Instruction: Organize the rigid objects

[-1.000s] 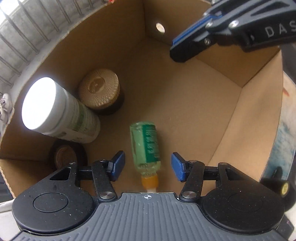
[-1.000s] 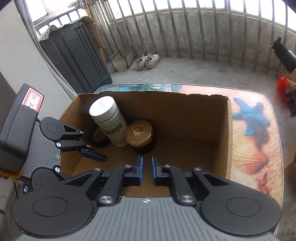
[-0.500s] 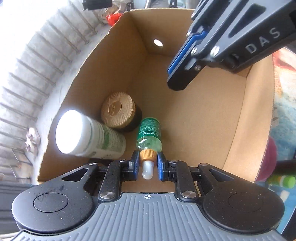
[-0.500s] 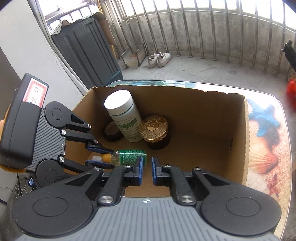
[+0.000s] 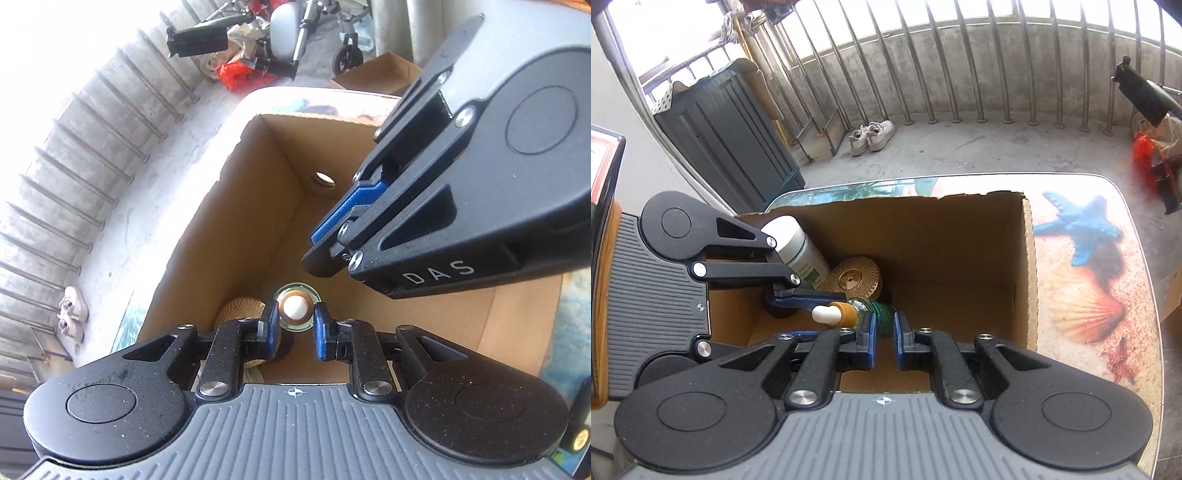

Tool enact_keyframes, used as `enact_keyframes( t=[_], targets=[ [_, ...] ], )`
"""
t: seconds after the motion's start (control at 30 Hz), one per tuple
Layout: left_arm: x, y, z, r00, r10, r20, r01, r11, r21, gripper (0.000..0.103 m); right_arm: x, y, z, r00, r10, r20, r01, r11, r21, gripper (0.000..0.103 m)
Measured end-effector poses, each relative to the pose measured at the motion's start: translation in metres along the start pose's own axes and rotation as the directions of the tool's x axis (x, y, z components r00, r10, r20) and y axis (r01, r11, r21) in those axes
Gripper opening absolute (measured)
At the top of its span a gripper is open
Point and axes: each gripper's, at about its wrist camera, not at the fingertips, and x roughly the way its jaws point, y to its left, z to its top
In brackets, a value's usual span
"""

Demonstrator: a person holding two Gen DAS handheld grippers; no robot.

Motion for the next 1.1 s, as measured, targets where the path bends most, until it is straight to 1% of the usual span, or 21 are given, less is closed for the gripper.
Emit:
enact_keyframes(
  t=[0.03,0.07,0.13,0.23,0.27,0.3,0.33,0.4,0.47,0.5,0.57,0.63,0.7,0.73,0.77,0.8,0.87,0.9,1.0,1.07,1.1],
  targets=[
    [0.005,0.003,0.002,1.000,-0.017,-0.006,0.017,1.000,-0.014,0.019,0.000,-0.003,0.002,1.000,0.002,0.010,-0.003,1.000,0.026,0.012],
    [0.012,0.008,0.002,0.999,-0.030,-0.013,0.029,0.998,-0.055,0.019,0.002,-0.006,0.004,1.000,0.008,0.011,-0.009,0.999,0.049,0.012],
    [0.021,0.015,0.009,0.999,-0.041,-0.031,0.039,0.996,-0.080,0.019,0.006,-0.014,0.009,0.999,0.032,-0.002,-0.031,0.995,0.095,0.013],
    [0.025,0.017,0.013,1.000,-0.002,-0.017,0.000,0.996,-0.091,0.019,0.016,-0.022,0.013,0.999,0.039,-0.020,-0.035,0.988,0.148,0.013],
    [0.028,0.019,0.015,1.000,0.005,-0.017,-0.007,0.995,-0.104,0.019,0.019,-0.023,0.014,0.999,0.035,-0.026,-0.031,0.987,0.157,0.013],
    [0.027,0.021,0.016,1.000,-0.006,-0.021,0.003,0.994,-0.113,0.019,0.023,-0.025,0.015,0.999,0.033,-0.027,-0.028,0.984,0.175,0.012],
    [0.028,0.025,0.017,0.999,-0.014,-0.031,0.010,0.992,-0.126,0.019,0.027,-0.025,0.016,0.999,0.021,-0.031,-0.015,0.984,0.178,0.011],
    [0.026,0.032,0.018,0.999,-0.023,-0.041,0.016,0.986,-0.166,0.020,0.028,-0.024,0.017,1.000,0.009,-0.021,-0.005,0.985,0.172,0.013],
    [0.023,0.030,0.018,0.999,0.036,-0.041,-0.042,0.986,-0.163,0.022,0.030,-0.027,0.019,1.000,0.016,-0.014,-0.013,0.981,0.193,0.013],
    [0.022,0.031,0.018,0.998,0.050,-0.037,-0.055,0.985,-0.164,0.022,0.030,-0.029,0.019,1.000,0.026,-0.012,-0.023,0.978,0.208,0.013],
    [0.024,0.037,0.015,0.999,0.035,-0.033,-0.041,0.979,-0.198,0.022,0.030,-0.029,0.020,1.000,0.019,-0.009,-0.017,0.977,0.215,0.013],
    [0.022,0.038,0.013,0.999,0.030,-0.029,-0.035,0.978,-0.206,0.023,0.032,-0.027,0.021,1.000,0.009,-0.008,-0.007,0.979,0.204,0.013],
    [0.019,0.037,0.013,0.998,0.059,-0.025,-0.063,0.979,-0.195,0.028,0.032,-0.026,0.019,1.000,0.006,-0.005,-0.005,0.979,0.203,0.013],
    [0.016,0.035,0.012,0.997,0.073,-0.022,-0.076,0.979,-0.191,0.037,0.032,-0.025,0.019,1.000,0.001,-0.003,0.000,0.980,0.201,0.013],
    [0.012,0.033,0.012,0.996,0.094,-0.012,-0.094,0.978,-0.184,0.043,0.031,-0.025,0.019,1.000,-0.008,0.001,0.008,0.980,0.197,0.013],
    [0.007,0.031,0.012,0.993,0.116,-0.002,-0.114,0.977,-0.183,0.045,0.030,-0.023,0.018,1.000,-0.017,0.000,0.017,0.982,0.190,0.014],
    [-0.007,0.028,0.009,0.992,0.121,0.034,-0.113,0.978,-0.175,0.046,0.022,-0.019,0.018,0.999,-0.035,0.016,0.031,0.984,0.173,0.014],
    [-0.016,0.026,0.006,0.988,0.143,0.050,-0.132,0.974,-0.184,0.046,0.018,-0.016,0.018,0.999,-0.042,0.026,0.038,0.986,0.159,0.014],
    [-0.039,0.009,-0.003,0.966,0.236,0.100,-0.220,0.964,-0.153,0.047,0.003,-0.006,0.016,0.996,-0.064,0.060,0.056,0.991,0.124,0.014],
    [-0.054,-0.006,-0.011,0.953,0.275,0.130,-0.260,0.958,-0.123,0.048,-0.008,-0.001,0.012,0.995,-0.063,0.077,0.053,0.992,0.116,0.014],
    [-0.061,-0.013,-0.015,0.950,0.276,0.142,-0.261,0.958,-0.117,0.049,-0.013,0.002,0.010,0.995,-0.059,0.078,0.050,0.992,0.112,0.014]
  ],
)
